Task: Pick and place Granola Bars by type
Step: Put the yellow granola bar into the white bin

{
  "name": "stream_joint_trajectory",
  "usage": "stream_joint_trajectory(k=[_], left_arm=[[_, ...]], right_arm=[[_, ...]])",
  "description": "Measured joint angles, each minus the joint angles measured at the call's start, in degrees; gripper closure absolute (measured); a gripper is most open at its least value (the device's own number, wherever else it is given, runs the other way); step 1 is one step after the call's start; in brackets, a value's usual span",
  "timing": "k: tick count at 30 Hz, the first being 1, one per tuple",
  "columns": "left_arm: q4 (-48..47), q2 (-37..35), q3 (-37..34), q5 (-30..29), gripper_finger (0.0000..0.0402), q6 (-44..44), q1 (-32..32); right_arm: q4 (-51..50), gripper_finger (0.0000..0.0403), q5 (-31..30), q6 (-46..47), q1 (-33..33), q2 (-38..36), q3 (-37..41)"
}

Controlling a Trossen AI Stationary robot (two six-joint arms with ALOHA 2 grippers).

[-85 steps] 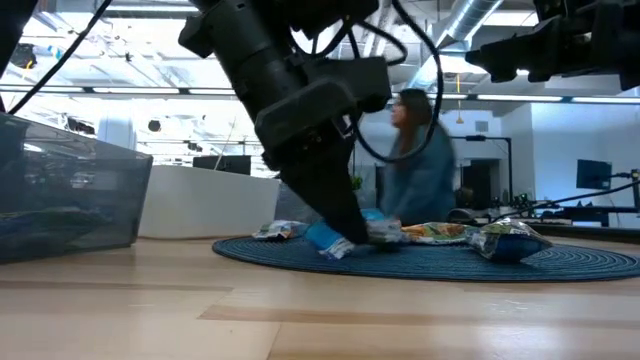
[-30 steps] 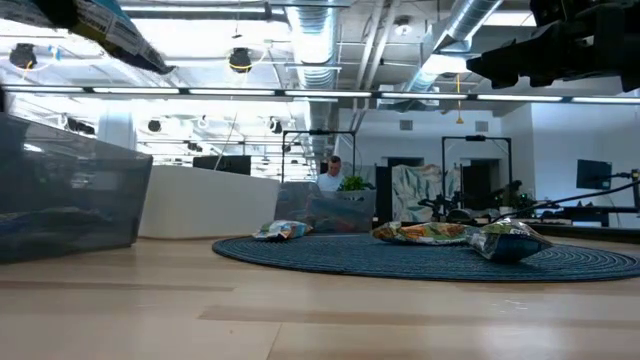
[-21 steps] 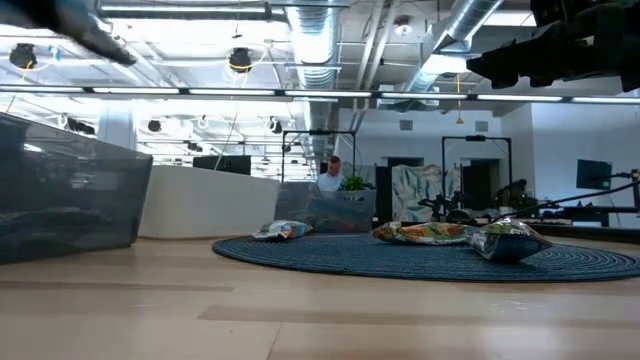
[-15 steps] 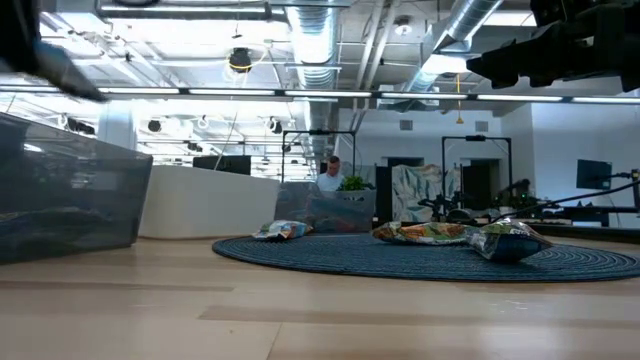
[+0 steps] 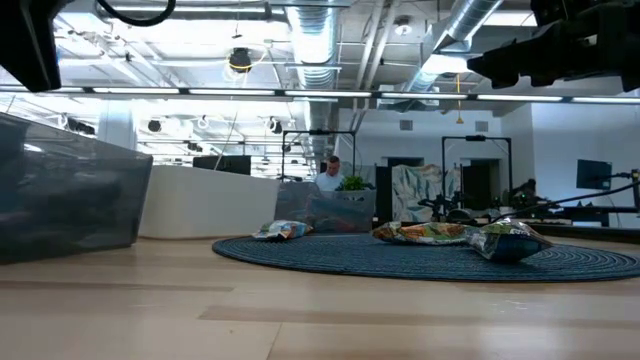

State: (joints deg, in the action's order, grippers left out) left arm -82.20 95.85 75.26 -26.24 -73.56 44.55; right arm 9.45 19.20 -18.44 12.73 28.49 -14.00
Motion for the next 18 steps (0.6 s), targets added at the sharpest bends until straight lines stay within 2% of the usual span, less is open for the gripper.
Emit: stream_joint_trajectory(k=[4, 6, 13, 18], left_arm=[[-1.23, 0.0, 0.0, 0.03, 0.0215, 2.21, -0.75], [-1.65, 0.0, 0.0, -2.39, 0.0211, 3.05, -0.94], [-2.72, 0.0, 0.0, -25.26, 0.021, 7.18, 0.17], [-4.43, 0.0, 0.0, -36.81, 0.021, 6.75, 0.44]], right_arm=[[-0.78, 0.0239, 0.06, 0.83, 0.0, 0.0, 0.19], [-2.05, 0.0239, 0.2, 1.79, 0.0, 0.71, 0.44], [2.63, 0.0239, 0.21, 1.94, -0.01, 10.87, -0.57], [2.5, 0.0239, 1.81, 0.81, -1.05, 23.61, -4.12]])
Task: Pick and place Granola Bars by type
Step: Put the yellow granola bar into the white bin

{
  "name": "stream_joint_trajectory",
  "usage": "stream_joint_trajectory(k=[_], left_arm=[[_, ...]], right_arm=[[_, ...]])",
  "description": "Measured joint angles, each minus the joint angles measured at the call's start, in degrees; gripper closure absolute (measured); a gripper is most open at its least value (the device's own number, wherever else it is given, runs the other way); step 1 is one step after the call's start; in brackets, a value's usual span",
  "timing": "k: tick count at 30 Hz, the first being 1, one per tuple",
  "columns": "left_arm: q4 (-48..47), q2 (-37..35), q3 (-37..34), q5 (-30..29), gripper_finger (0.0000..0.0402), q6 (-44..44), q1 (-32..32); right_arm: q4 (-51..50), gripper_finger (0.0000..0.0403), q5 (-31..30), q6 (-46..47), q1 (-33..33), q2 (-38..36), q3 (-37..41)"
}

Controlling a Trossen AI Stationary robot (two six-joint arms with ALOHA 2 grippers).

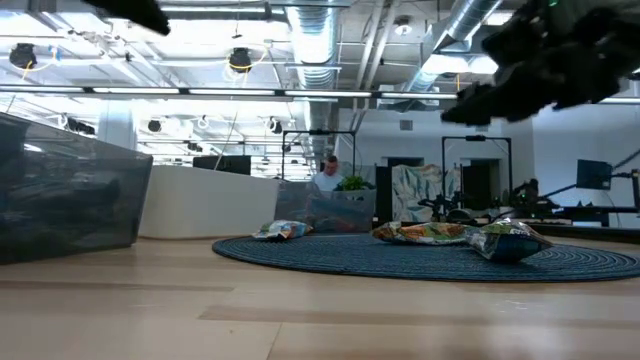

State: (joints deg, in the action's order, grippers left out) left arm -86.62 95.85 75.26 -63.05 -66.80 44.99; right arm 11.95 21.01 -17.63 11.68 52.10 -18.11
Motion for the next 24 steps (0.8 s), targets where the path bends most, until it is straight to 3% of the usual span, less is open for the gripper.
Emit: stream_joint_trajectory(k=[4, 8, 16, 24], left_arm=[[-0.01, 0.0, 0.0, -7.6, 0.021, -1.25, -0.01], [0.06, 0.0, 0.0, -10.79, 0.021, -2.75, 0.0], [0.11, 0.0, -0.56, -9.5, 0.021, -5.01, 0.76], [0.12, 0.0, -0.7, -9.44, 0.021, -7.2, 3.09]], right_arm=[[-0.29, 0.0239, 0.59, -2.28, -2.36, 10.85, -3.64], [-0.46, 0.0239, 0.09, -4.36, -3.9, 20.03, -7.31], [-1.86, 0.0239, -0.25, -4.91, -3.47, 32.22, -13.19], [-6.32, 0.0239, -2.63, -4.84, -2.46, 38.58, -15.33]])
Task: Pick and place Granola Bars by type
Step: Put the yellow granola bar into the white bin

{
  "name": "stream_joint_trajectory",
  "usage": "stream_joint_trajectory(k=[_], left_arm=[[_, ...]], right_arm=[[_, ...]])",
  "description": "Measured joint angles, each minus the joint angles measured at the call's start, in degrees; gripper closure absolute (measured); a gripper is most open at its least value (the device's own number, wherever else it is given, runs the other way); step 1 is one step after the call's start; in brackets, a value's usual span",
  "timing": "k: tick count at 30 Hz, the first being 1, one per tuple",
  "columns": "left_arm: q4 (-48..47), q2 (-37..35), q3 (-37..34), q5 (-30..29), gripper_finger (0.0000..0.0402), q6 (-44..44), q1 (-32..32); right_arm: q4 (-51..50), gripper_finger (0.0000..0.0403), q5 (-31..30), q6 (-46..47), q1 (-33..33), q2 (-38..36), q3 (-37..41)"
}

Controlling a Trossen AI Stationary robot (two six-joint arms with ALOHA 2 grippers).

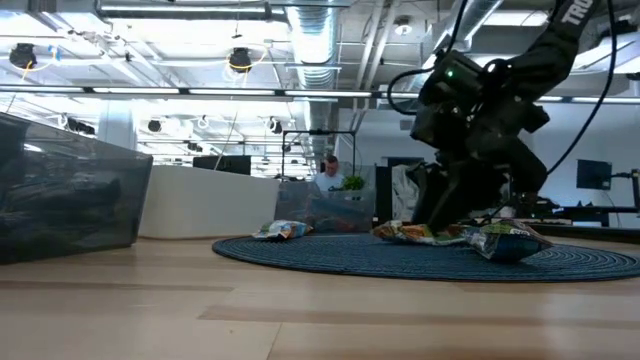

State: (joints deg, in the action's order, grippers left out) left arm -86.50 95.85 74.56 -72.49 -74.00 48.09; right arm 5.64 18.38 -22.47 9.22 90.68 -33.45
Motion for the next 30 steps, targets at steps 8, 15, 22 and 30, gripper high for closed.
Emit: stream_joint_trajectory(k=[8, 15, 22, 30], left_arm=[[0.0, 0.0, 0.0, -0.02, 0.021, -0.39, 0.49], [0.0, 0.0, 0.0, 0.02, 0.021, -0.46, 0.47], [0.0, 0.0, 0.0, 0.04, 0.021, -0.45, 0.47], [-0.02, 0.0, 0.0, 0.04, 0.021, -0.44, 0.47]], right_arm=[[-0.83, 0.0243, -0.5, 0.02, 0.3, -0.05, -0.12], [-1.16, 0.0303, -0.42, -0.02, 0.29, -0.03, -0.09], [-1.57, 0.0382, -0.24, -1.28, 0.21, -0.13, -0.09], [-0.55, 0.0396, -0.59, -3.03, -1.41, 0.01, -1.33]])
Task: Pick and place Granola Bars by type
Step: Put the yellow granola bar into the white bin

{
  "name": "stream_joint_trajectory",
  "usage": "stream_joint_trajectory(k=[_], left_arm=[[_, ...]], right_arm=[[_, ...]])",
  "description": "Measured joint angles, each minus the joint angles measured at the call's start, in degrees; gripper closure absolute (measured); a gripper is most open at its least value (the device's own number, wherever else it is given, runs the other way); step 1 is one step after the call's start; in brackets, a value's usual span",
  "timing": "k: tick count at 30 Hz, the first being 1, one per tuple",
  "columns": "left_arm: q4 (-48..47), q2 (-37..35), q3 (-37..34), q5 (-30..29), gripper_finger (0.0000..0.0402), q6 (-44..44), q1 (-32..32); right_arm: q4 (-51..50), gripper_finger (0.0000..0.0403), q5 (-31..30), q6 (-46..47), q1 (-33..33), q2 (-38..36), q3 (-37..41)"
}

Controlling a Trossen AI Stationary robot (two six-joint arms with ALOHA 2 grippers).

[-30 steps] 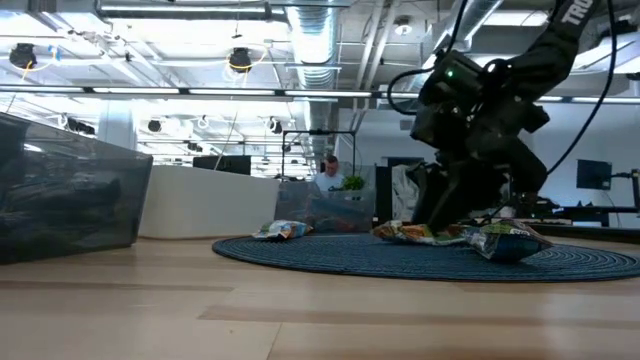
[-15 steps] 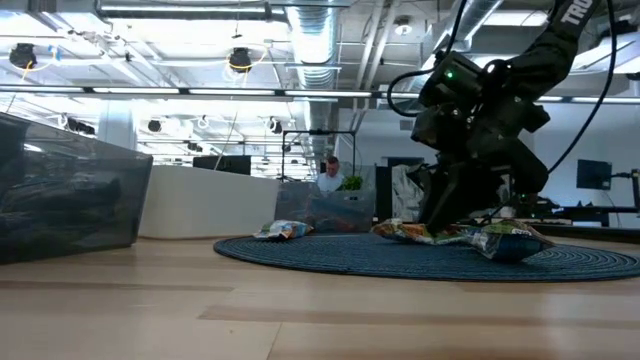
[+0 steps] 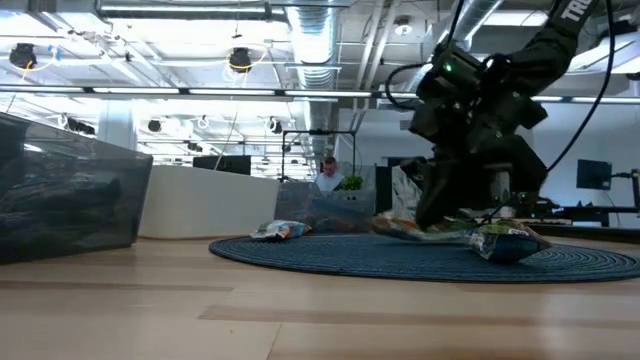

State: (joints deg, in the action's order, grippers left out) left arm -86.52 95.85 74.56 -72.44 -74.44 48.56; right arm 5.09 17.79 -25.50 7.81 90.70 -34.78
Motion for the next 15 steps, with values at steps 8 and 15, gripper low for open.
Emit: stream_joint_trajectory(k=[8, 15], left_arm=[[0.02, 0.0, 0.0, 0.24, 0.021, 0.0, 0.0], [0.03, 0.0, 0.0, -0.02, 0.021, 0.0, 0.0]], right_arm=[[-1.61, 0.0402, -0.01, -2.89, -2.06, 0.0, -7.84], [9.26, 0.0402, -1.7, -6.52, -1.68, 2.03, -16.69]])
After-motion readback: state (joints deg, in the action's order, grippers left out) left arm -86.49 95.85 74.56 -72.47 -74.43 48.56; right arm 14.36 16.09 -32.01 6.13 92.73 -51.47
